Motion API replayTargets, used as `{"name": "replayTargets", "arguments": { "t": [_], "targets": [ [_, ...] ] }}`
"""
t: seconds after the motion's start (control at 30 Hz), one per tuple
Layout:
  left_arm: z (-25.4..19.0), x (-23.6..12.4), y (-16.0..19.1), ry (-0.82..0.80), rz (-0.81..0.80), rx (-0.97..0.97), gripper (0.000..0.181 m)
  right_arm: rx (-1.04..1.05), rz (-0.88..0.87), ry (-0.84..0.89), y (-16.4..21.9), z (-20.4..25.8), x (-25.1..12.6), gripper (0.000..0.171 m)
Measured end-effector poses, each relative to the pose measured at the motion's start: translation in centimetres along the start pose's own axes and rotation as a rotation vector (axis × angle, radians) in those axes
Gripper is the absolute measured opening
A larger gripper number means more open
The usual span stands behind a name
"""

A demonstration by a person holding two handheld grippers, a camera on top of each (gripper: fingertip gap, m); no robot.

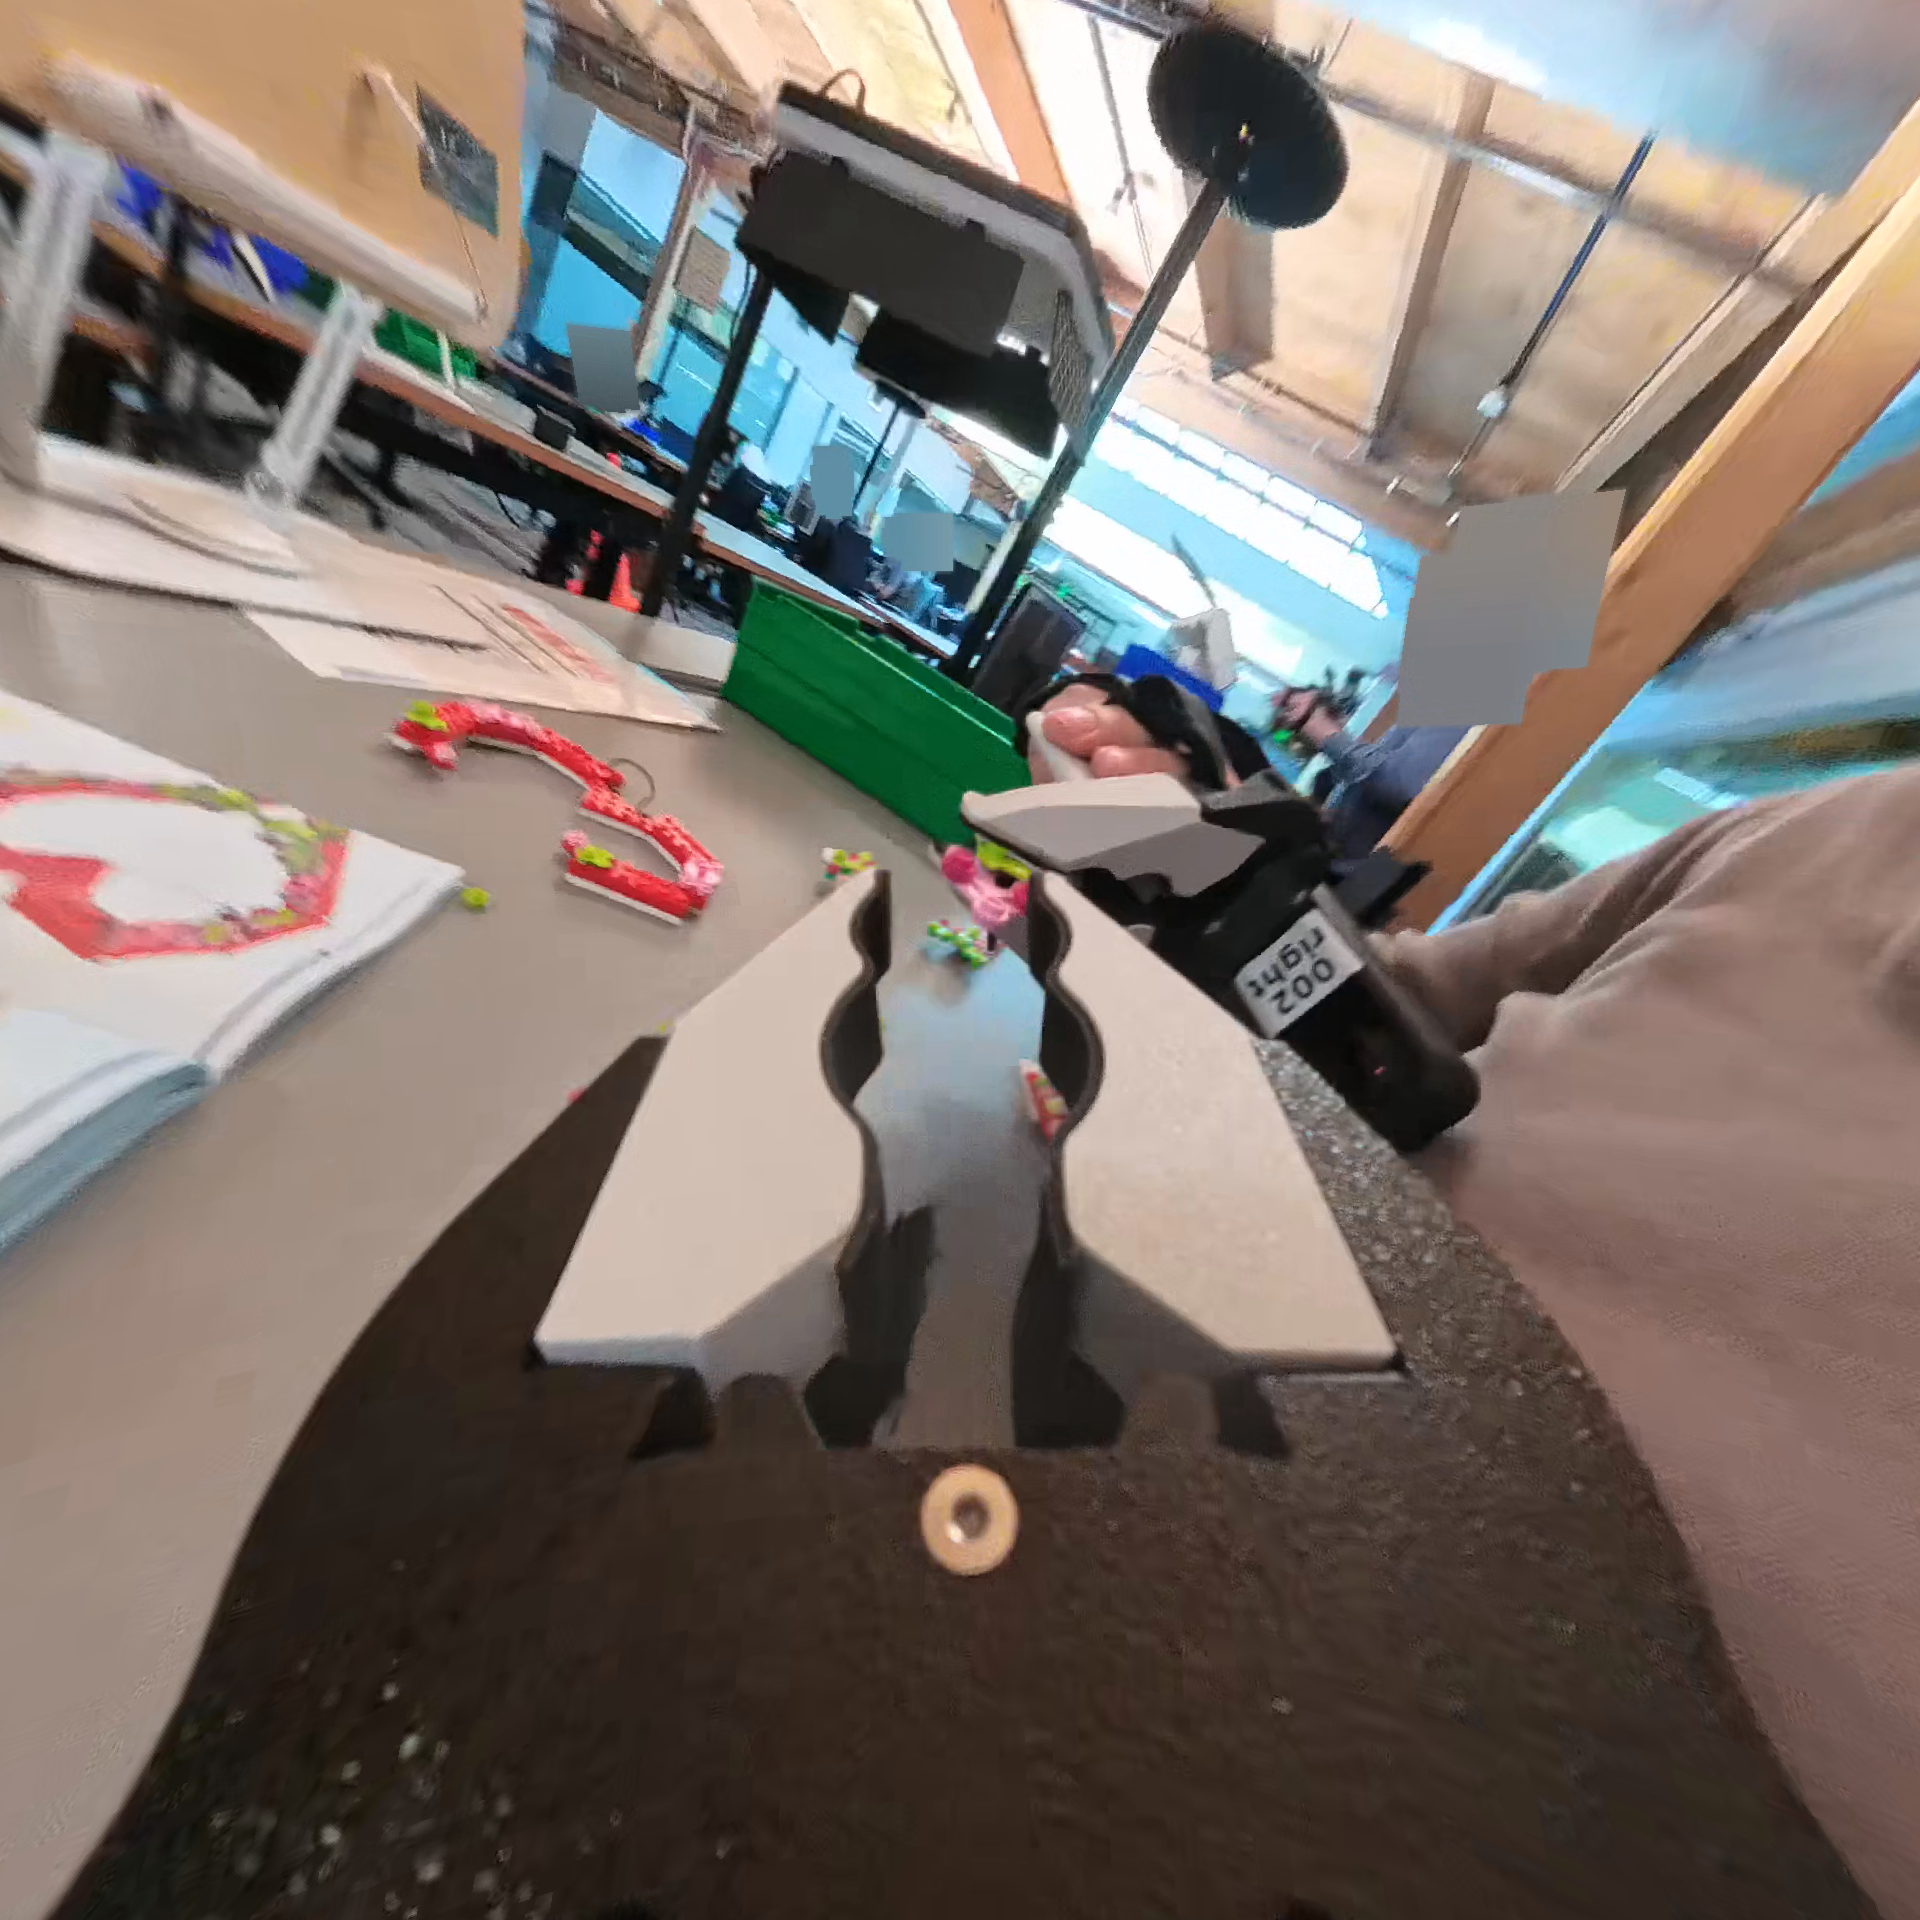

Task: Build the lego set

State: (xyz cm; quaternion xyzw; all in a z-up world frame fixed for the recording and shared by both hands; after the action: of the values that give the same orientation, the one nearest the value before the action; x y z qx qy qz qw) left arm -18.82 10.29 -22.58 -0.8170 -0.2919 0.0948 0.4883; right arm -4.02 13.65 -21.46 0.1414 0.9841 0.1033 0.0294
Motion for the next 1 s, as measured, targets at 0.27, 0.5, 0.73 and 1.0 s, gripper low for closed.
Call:
{"name": "replayTargets", "arguments": {
  "t": [0.27, 0.5, 0.73, 1.0],
  "targets": [
    [0.3, 0.2, 0.4, 0.128, -0.018, -0.284, 0.003, -0.029, -0.007, 0.016, -0.2, -0.3, 0.0, 0.006],
    [1.0, 0.0, 0.8, 0.204, -0.039, -0.469, 0.017, -0.032, -0.017, 0.002, -0.3, -0.3, 0.0, 0.006],
    [0.7, 0.4, 1.3, 0.230, 0.019, -0.472, 0.004, -0.043, -0.028, -0.010, -0.4, -0.2, 0.0, 0.006],
    [1.3, -0.2, 1.5, 0.135, 0.060, -0.387, 0.002, 0.560, -0.164, -0.310, 0.3, -0.4, -0.3, 0.038]
  ]
}}
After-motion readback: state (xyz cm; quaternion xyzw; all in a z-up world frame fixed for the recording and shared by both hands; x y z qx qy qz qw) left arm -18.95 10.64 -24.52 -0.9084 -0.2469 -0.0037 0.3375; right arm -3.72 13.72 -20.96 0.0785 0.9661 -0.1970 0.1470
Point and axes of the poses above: each gripper's, where its closed fingertips meet, x out along the fingers, y out of its underside, z = x × y across the jaws, the point moved 8 cm from there along -x, back along the fingers, and after that the axes turned 1 degree about z, right-handed, at the moved point
